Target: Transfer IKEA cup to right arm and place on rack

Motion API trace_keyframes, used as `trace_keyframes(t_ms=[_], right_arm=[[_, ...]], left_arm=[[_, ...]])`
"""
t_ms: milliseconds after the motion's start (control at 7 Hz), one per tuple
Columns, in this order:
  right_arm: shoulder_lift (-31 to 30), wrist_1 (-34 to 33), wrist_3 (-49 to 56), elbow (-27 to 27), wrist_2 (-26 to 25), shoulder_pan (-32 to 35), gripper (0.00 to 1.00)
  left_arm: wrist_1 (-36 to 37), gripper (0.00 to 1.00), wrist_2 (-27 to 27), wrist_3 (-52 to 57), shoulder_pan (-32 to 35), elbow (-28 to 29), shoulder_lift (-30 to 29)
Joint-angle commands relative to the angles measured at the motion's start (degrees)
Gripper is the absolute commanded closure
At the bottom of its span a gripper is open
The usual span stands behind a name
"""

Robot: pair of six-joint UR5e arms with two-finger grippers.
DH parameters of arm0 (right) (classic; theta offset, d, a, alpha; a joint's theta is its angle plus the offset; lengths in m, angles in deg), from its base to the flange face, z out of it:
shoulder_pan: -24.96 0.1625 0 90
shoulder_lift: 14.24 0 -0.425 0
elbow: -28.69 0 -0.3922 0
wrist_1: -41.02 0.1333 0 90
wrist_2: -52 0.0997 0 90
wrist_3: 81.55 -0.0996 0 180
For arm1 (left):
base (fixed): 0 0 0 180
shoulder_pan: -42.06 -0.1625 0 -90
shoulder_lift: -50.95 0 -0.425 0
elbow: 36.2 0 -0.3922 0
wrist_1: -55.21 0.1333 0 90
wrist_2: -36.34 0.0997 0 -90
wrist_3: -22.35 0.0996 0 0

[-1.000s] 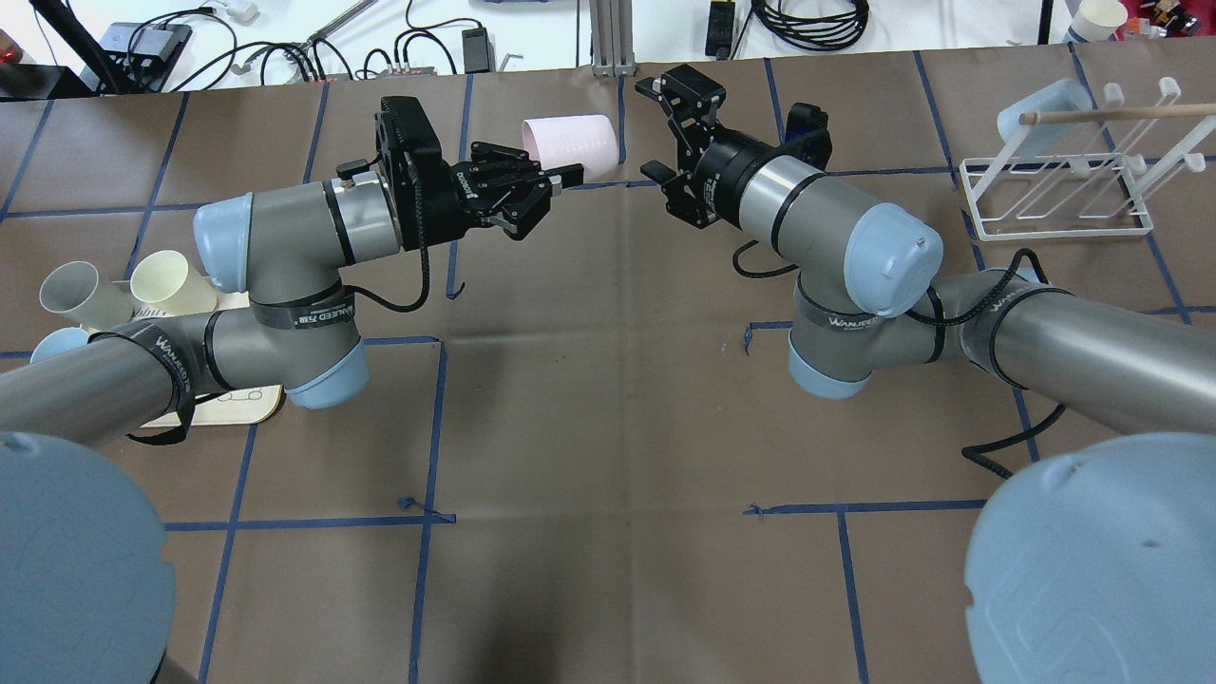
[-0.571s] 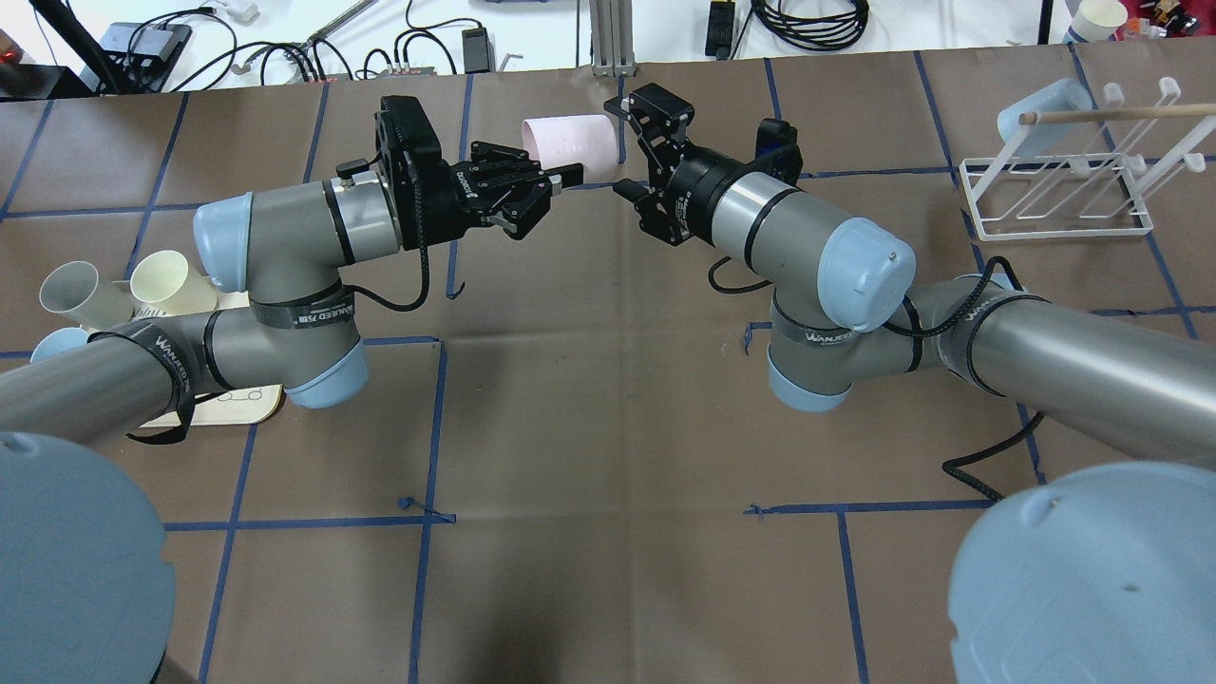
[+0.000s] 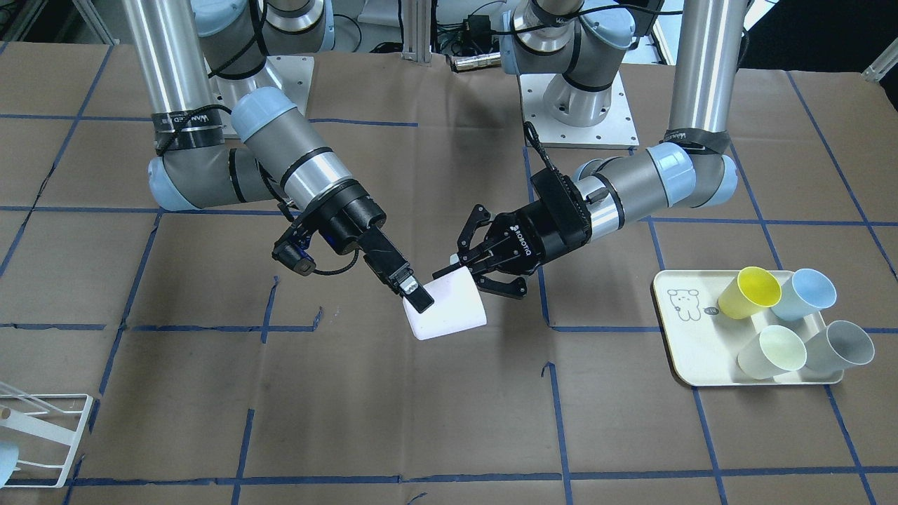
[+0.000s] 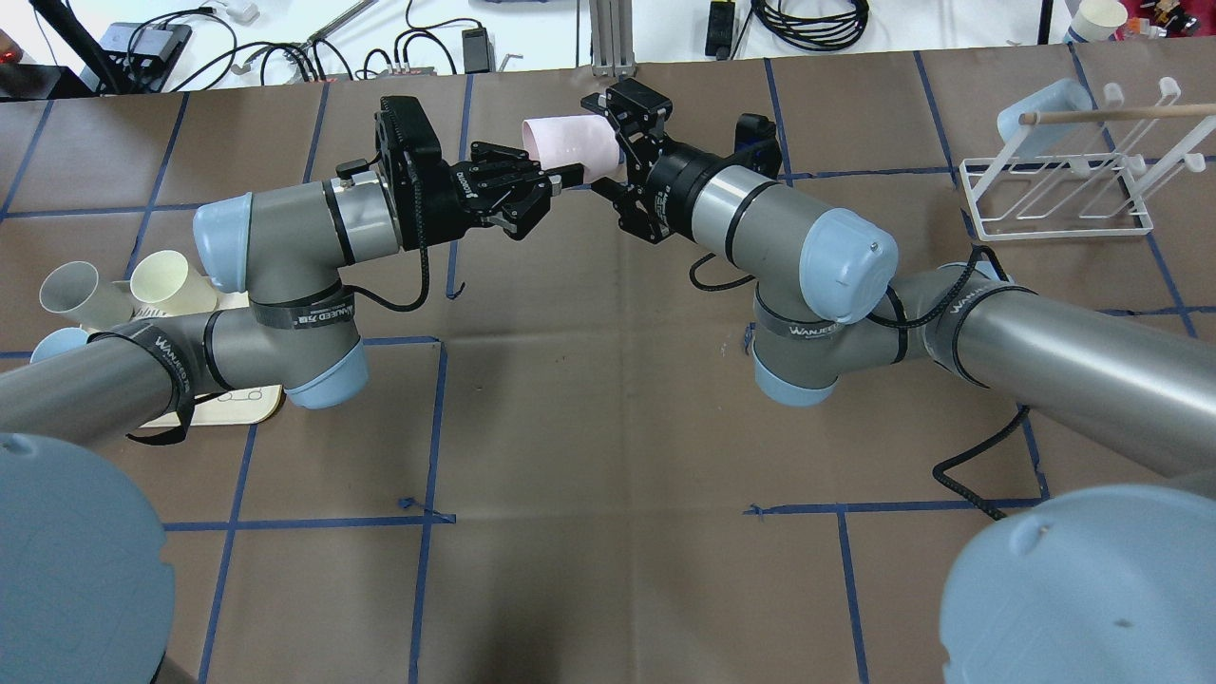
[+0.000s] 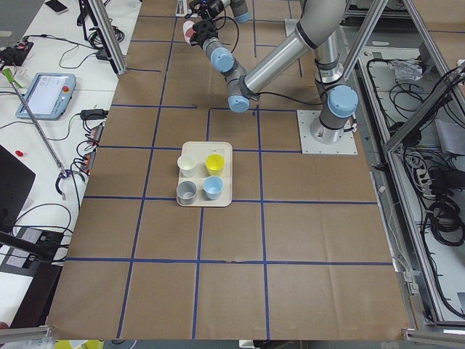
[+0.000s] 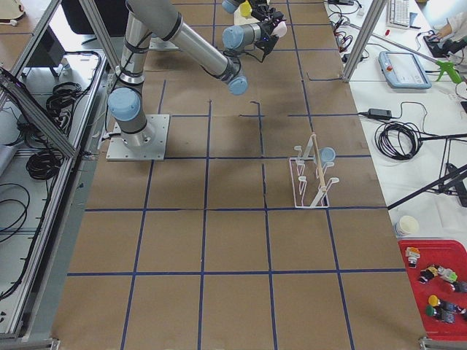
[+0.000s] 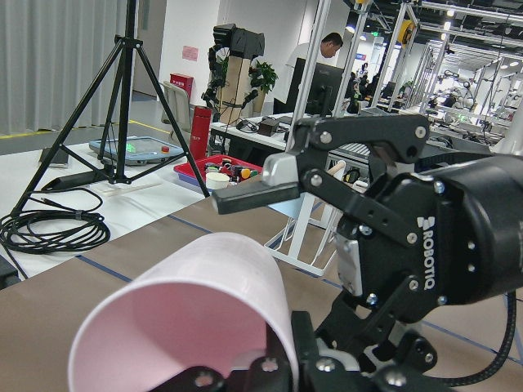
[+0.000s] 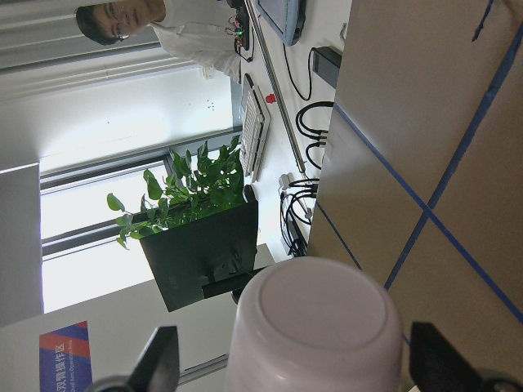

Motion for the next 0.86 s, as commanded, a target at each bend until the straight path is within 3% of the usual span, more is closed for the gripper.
trace_keyframes(t_ms=[0,714], right_arm=[[0.38,1.17,-0.82,-0.97,0.02,0.88,0.00],[0.82,1.35,-0.82,-1.32,-0.07,0.88,0.00]], left_arm=[[0.00,1.00,0.00,0.00,-0.02,0.00,-0.09],[0.00,1.00,0.00,0.00,-0.02,0.08,-0.18]])
